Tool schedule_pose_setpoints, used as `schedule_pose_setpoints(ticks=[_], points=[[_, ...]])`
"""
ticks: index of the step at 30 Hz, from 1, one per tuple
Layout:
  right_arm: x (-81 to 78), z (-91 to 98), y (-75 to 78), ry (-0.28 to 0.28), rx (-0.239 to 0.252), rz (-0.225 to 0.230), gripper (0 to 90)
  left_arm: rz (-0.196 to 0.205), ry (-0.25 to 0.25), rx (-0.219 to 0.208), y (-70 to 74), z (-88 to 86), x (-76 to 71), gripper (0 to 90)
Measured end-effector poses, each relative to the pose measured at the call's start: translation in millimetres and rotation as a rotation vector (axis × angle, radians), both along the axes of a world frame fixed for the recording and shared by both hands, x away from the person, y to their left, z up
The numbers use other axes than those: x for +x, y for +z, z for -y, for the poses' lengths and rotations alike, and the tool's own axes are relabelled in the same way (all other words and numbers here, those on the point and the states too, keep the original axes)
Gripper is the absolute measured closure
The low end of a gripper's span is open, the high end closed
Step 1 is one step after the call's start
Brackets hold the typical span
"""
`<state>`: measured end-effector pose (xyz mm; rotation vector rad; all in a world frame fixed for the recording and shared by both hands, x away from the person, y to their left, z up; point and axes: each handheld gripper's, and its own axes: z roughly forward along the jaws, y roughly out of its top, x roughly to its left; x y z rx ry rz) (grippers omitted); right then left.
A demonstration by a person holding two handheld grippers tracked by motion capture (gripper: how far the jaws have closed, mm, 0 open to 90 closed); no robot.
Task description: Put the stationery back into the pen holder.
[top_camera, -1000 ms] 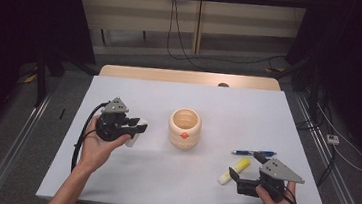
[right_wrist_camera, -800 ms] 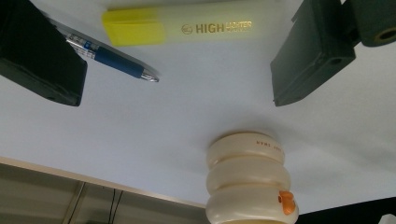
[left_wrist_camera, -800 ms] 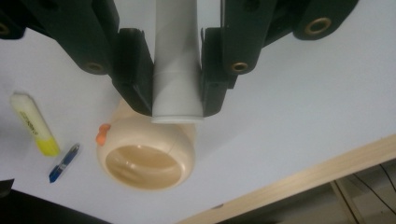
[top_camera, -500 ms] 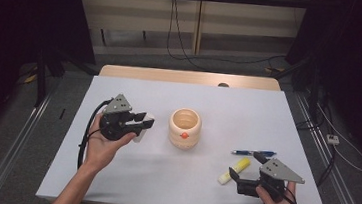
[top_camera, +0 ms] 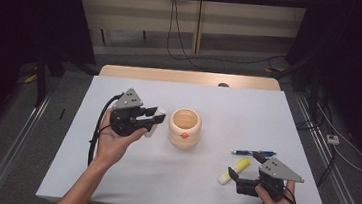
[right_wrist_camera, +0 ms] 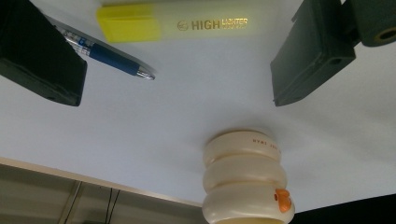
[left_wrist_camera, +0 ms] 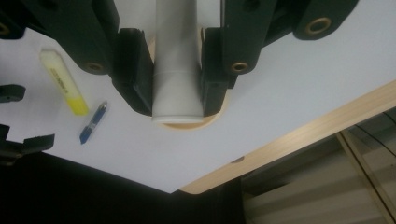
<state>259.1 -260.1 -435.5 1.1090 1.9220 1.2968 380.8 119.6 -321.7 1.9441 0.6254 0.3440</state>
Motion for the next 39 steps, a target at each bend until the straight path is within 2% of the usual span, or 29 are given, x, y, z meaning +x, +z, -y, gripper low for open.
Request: schedule_pose_setpoints(ticks=[13, 21, 31, 39], points=[[0.2, 0.9, 0.3, -0.001, 0.002, 0.0, 3.2, 0.016, -0.05, -0.039, 13.8, 26.1, 5.9, 67.4], [-0.1, 0.7, 0.3, 0.001, 0.002, -0.001, 3.2, 0.027, -0.07, -0.059, 14.8, 40.9, 12.2, 67.3], [-1.0, 0.8, 0.4, 0.003, 0.003, 0.0, 3.2, 0.03, -0.06, -0.103, 15.4, 52.9, 22.5, 67.3], [-0.9, 0.7, 0.1, 0.003, 0.001, -0.002, 3.2, 0.033, -0.016, -0.126, 10.9, 57.6, 33.2, 67.3]])
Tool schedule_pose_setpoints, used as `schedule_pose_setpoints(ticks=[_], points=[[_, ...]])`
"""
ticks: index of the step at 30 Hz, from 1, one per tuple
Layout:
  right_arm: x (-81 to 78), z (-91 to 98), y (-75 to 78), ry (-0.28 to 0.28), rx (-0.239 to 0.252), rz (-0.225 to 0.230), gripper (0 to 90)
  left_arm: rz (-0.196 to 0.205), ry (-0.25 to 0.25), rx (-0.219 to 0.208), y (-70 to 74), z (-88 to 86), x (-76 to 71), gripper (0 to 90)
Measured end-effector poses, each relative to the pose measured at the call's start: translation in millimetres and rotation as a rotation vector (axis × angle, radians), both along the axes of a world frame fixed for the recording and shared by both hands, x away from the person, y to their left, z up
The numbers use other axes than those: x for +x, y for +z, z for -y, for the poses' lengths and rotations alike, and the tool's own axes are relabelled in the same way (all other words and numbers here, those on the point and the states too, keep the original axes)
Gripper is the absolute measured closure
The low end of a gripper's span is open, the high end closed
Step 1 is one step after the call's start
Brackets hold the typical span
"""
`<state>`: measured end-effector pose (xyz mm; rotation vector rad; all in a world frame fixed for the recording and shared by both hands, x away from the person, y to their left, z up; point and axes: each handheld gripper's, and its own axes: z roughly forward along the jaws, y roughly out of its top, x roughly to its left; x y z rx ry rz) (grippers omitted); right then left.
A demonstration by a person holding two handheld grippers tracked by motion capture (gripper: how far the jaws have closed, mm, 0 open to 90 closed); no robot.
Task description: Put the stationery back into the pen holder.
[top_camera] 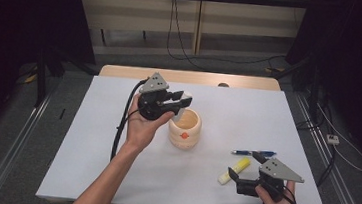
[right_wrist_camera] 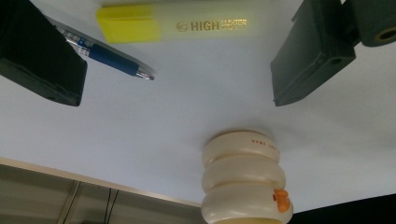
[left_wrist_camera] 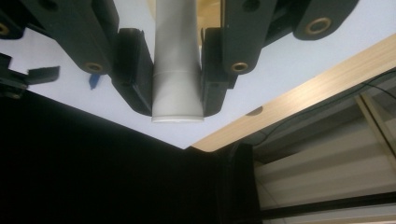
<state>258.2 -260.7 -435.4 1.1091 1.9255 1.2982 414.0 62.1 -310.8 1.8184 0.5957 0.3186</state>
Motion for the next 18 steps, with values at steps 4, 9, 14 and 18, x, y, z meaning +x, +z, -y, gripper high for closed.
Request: schedule_pose_setpoints(ticks=[4, 9, 14, 18], points=[[0.1, 0.2, 0.0, -0.001, 0.0, 0.0, 3.2, -0.017, 0.0, 0.0, -4.9, 3.7, 6.0, 67.3], [-0.2, 0.4, 0.1, -0.001, 0.0, 0.0, 3.2, -0.031, -0.003, 0.01, -8.4, 8.3, 12.0, 67.3], [-0.2, 0.5, 0.1, -0.001, 0.0, 0.001, 3.2, -0.028, -0.001, 0.018, -7.8, 11.8, 16.6, 67.3], [-0.3, 0.5, 0.1, -0.002, -0.002, 0.001, 3.2, -0.027, 0.002, 0.025, -8.4, 13.8, 20.2, 67.3]])
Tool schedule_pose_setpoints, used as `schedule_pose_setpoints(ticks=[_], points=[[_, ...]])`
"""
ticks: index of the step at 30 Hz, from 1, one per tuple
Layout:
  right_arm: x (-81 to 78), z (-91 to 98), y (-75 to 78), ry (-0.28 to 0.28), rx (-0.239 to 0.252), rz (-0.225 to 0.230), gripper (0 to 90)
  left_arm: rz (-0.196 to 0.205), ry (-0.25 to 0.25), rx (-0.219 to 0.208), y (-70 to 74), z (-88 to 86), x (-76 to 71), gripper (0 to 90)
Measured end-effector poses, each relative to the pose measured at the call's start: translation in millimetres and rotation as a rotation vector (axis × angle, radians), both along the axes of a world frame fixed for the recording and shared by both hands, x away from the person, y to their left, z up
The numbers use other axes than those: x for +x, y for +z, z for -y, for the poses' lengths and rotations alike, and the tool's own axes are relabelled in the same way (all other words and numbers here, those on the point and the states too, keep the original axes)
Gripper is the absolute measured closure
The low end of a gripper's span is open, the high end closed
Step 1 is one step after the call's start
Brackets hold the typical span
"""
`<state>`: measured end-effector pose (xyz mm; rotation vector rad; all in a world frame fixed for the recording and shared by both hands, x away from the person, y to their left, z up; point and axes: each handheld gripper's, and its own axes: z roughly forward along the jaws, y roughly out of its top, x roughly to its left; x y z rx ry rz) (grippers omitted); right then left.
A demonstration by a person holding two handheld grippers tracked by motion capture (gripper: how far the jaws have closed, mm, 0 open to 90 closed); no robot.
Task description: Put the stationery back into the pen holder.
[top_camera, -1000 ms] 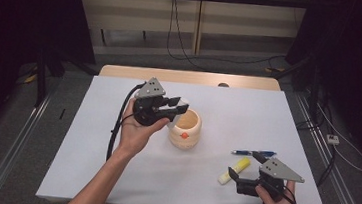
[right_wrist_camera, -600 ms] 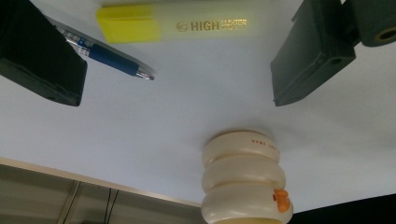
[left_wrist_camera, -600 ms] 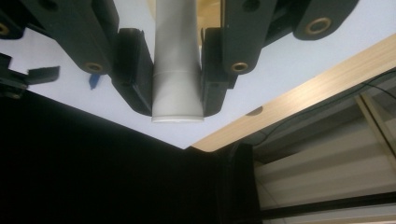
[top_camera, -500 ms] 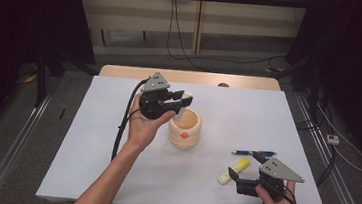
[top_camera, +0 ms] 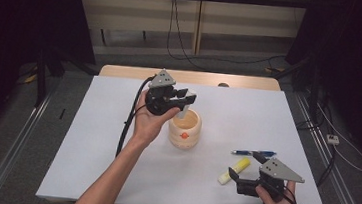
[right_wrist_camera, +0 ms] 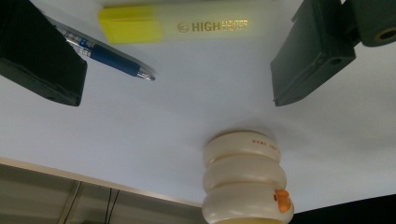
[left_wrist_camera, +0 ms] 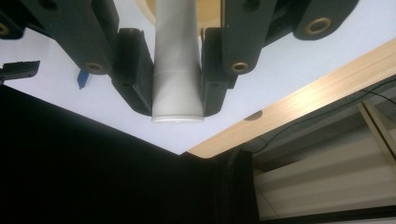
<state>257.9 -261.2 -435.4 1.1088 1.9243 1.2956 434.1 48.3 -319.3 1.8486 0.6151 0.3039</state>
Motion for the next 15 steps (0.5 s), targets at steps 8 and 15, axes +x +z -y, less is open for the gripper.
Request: schedule_pose_setpoints(ticks=[8, 15], points=[[-0.3, 0.2, 0.0, -0.001, 0.0, 0.0, 3.2, -0.018, -0.009, 0.014, -9.9, 3.3, 7.9, 67.3], [-0.5, 0.7, 0.1, -0.003, 0.0, 0.0, 3.2, -0.035, -0.03, 0.029, -20.0, 6.0, 9.9, 67.2]])
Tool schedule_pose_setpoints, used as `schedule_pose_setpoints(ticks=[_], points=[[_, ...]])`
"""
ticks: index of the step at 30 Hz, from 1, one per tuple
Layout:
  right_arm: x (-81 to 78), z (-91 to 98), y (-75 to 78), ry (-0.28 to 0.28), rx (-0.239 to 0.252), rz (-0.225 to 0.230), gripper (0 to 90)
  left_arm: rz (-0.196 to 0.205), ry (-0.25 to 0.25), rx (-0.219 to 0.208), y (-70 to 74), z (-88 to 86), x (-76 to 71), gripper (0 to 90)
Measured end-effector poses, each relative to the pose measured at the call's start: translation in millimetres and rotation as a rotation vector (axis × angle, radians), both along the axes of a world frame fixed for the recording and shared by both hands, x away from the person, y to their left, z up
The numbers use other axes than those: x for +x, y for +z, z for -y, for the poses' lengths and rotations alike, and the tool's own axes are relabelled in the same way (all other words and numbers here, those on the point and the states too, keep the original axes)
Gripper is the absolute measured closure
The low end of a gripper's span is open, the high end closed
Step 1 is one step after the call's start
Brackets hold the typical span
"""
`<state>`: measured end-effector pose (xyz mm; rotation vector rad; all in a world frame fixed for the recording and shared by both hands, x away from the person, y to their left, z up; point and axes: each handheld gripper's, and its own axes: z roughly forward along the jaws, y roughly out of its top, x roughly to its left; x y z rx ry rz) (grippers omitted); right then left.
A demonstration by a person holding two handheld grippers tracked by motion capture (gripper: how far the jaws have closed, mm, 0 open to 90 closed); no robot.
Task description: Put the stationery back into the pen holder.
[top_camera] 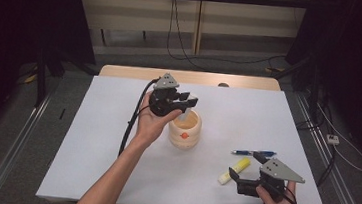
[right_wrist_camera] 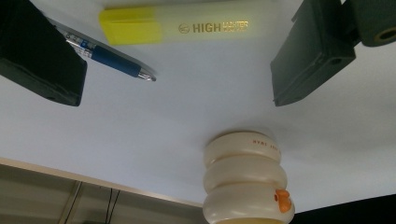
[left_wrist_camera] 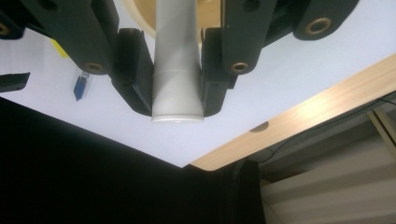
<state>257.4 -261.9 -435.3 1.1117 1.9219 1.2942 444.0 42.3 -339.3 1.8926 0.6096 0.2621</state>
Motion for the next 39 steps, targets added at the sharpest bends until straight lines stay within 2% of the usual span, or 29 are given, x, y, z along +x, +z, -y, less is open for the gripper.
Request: schedule_pose_setpoints(ticks=[4, 11, 19, 39], points=[[0.2, -0.1, -0.1, 0.002, 0.0, 0.0, 3.2, -0.018, -0.002, 0.003, -6.0, 0.9, 2.0, 67.3], [0.3, -0.1, -0.1, 0.001, 0.0, 0.001, 3.2, -0.016, -0.02, 0.011, -10.2, 2.6, 2.0, 67.3], [-0.2, 0.0, 0.0, 0.0, -0.001, 0.0, 3.2, -0.037, -0.012, 0.015, -23.3, 2.3, 3.3, 67.3], [-0.1, -0.2, -0.1, 0.002, 0.0, 0.0, 3.2, -0.073, -0.015, 0.039, -44.6, 4.0, 3.0, 67.2]])
